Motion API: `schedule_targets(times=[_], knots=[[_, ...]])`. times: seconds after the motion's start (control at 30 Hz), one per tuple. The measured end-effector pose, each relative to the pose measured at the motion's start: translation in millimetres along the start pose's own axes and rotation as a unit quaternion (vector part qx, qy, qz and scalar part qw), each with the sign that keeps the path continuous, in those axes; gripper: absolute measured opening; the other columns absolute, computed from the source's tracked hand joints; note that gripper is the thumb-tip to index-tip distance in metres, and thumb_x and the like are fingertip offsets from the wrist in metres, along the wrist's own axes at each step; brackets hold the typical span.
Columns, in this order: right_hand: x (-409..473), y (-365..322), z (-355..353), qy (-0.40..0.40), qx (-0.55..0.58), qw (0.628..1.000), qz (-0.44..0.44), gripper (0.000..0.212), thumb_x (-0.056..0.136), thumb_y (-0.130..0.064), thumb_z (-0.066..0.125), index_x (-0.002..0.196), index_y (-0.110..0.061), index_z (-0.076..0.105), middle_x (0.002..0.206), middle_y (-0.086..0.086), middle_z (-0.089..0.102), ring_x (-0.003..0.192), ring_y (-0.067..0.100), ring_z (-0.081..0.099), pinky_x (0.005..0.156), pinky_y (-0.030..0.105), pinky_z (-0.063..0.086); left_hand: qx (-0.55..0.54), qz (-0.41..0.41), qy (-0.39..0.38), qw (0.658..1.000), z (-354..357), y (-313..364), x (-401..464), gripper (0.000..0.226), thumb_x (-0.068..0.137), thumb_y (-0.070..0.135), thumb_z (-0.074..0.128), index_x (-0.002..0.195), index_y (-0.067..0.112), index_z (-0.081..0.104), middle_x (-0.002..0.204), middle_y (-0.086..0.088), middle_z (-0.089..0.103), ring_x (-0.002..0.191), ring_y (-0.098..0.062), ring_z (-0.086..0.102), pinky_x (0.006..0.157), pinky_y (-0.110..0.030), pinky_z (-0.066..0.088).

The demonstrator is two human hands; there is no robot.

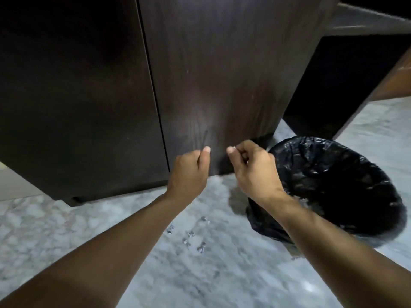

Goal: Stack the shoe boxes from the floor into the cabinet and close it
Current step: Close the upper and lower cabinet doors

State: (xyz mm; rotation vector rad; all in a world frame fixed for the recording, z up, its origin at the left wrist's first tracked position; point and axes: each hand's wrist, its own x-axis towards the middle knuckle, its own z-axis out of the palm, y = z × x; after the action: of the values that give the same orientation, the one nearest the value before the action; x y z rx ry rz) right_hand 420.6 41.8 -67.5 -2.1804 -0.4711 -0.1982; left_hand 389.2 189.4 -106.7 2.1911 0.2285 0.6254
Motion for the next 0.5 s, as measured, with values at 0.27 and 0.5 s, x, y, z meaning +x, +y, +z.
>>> schedule_targets(times=[0.27,0.5], knots=[[6.1,55.4,-132.7,0.043,-0.018,0.988,0.147,0.032,0.095,-0.032,0.050,0.073,-0.011,0.059,0.060,0.002,0.057,0.063,0.021,0.053,0.057,0.027,0.035,-0.065,-0.049,-0.060,0.995,90.2,152.2,19.5,0.052,0.097,0.041,0.046,0.060,0.006,0.052,0.078,-0.023,0.064,0.079,-0.039,0.058,0.067,-0.038,0.042],[-0.7,106.9,-180.7,0.009,-0.004,0.974,0.228,0.022,0.089,-0.022,0.056,0.071,-0.013,0.067,0.072,0.006,0.068,0.075,0.025,0.063,0.068,0.035,0.049,-0.028,-0.176,-0.230,0.957,156.9,182.7,6.6,0.064,0.097,0.057,0.028,0.113,0.008,0.066,0.120,-0.014,0.064,0.111,-0.034,0.058,0.097,-0.037,0.045]])
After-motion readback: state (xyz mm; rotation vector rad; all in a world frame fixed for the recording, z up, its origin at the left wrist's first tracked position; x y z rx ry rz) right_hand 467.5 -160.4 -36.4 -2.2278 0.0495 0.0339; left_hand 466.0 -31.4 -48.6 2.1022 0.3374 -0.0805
